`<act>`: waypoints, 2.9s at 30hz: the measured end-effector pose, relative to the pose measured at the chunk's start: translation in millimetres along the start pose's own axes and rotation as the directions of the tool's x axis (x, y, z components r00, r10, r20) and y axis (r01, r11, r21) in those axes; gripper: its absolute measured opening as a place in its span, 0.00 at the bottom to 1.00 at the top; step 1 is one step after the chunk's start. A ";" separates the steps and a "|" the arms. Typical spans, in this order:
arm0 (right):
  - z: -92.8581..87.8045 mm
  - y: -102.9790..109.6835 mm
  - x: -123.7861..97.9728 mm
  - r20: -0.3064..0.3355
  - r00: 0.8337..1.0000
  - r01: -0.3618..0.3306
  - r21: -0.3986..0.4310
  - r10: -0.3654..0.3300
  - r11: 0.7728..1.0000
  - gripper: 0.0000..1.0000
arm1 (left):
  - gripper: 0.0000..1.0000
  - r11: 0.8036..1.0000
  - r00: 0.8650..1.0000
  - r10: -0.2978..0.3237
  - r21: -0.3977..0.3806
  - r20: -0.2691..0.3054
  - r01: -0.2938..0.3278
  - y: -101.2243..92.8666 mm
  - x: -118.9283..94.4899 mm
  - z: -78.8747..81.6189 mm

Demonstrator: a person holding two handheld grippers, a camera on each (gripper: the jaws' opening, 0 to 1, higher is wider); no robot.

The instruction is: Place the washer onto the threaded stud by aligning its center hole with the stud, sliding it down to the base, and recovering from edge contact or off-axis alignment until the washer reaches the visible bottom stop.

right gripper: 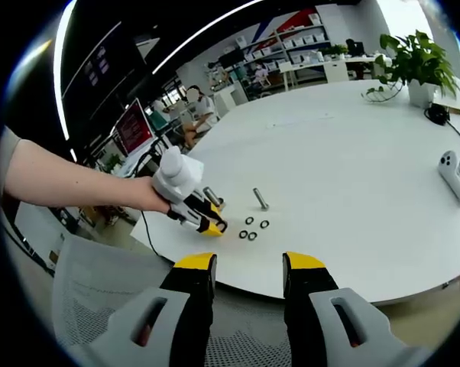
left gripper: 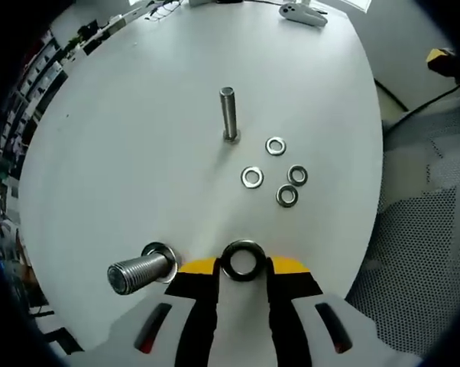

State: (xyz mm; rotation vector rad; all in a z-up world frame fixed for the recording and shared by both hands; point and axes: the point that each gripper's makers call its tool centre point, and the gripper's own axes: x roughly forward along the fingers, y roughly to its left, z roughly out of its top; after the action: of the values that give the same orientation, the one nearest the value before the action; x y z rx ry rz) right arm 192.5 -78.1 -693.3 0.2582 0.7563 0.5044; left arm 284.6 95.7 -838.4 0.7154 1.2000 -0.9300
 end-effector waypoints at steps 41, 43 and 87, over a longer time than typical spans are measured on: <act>0.2 2.2 0.2 0.000 1.000 -0.012 -0.001 0.012 1.000 0.36 | 0.18 1.000 1.000 0.014 -0.001 -0.011 -0.014 2.1 -5.3 3.6; 0.1 2.2 0.2 0.000 1.000 -0.012 -0.001 0.012 1.000 0.36 | 0.18 1.000 1.000 0.016 -0.025 0.010 -0.016 5.1 -8.6 7.5; -1.0 2.8 1.0 -0.010 1.000 -0.019 -0.008 0.019 1.000 0.36 | 0.19 0.995 0.993 0.098 0.013 0.060 -0.099 59.4 -74.8 18.9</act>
State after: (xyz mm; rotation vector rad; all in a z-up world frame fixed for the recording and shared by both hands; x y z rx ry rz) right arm 191.4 -75.2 -693.4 0.2554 0.7613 0.5267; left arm 338.9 122.6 -762.1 0.7485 1.0965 -0.8734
